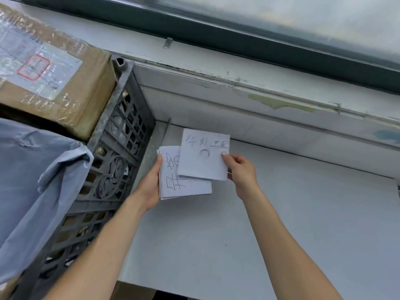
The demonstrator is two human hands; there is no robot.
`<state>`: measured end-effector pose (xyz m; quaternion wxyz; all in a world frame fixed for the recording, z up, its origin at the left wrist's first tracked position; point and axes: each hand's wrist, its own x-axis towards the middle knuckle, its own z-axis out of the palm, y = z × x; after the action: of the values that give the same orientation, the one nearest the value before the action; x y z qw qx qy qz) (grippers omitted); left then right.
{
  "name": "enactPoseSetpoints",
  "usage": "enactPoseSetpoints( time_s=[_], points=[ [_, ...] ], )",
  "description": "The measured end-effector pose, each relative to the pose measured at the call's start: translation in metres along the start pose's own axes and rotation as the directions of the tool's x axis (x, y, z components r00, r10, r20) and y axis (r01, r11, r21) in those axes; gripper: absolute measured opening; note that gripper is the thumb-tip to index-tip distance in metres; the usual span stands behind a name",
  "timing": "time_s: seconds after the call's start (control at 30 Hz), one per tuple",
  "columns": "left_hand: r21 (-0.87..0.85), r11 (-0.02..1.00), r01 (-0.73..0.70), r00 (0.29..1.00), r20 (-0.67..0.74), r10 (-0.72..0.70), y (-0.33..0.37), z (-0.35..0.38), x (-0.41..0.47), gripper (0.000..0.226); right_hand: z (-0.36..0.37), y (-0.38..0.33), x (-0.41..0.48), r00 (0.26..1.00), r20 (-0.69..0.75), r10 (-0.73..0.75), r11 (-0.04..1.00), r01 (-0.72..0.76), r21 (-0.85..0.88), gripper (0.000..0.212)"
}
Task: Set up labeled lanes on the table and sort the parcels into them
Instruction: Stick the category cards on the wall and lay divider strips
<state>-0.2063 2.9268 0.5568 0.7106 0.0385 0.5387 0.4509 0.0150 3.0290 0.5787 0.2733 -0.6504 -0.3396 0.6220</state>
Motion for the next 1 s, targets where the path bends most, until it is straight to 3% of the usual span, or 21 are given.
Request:
enactPoseSetpoints(
  time_s=[0.2,0.3,0.63,0.83,1.0],
  points=[
    [-0.012,0.99,0.138,0.99,-0.041,-0.139,-0.033,-0.04,-0.012,0.067,0.0,0.007,0.049,0.99,-0.125,0.067,0.997,-0.063,0.038,0.011],
    [-0.049,0.982,0.18,0.982,-0.048,-0.183,-0.051,-0.049,-0.018,0.068,0.009,0.017,0.065,0.984,-0.159,0.08,0.997,-0.077,0.023,0.024],
    [-0.013,0.981,0.192,0.981,0.02,-0.192,-0.047,-0.029,-0.007,0.064,0.036,0.035,0.087,0.959,-0.276,0.06,0.998,-0.065,-0.008,0.017],
    [0.047,0.985,0.167,0.985,0.028,-0.168,-0.035,-0.015,0.002,0.064,0.037,0.032,0.091,0.965,-0.253,-0.075,0.93,-0.024,-0.367,0.023],
    [0.055,0.987,0.153,0.987,0.039,-0.156,-0.031,-0.012,0.006,0.062,0.04,0.025,0.092,0.97,-0.205,-0.135,0.839,0.002,-0.544,0.026]
  ],
)
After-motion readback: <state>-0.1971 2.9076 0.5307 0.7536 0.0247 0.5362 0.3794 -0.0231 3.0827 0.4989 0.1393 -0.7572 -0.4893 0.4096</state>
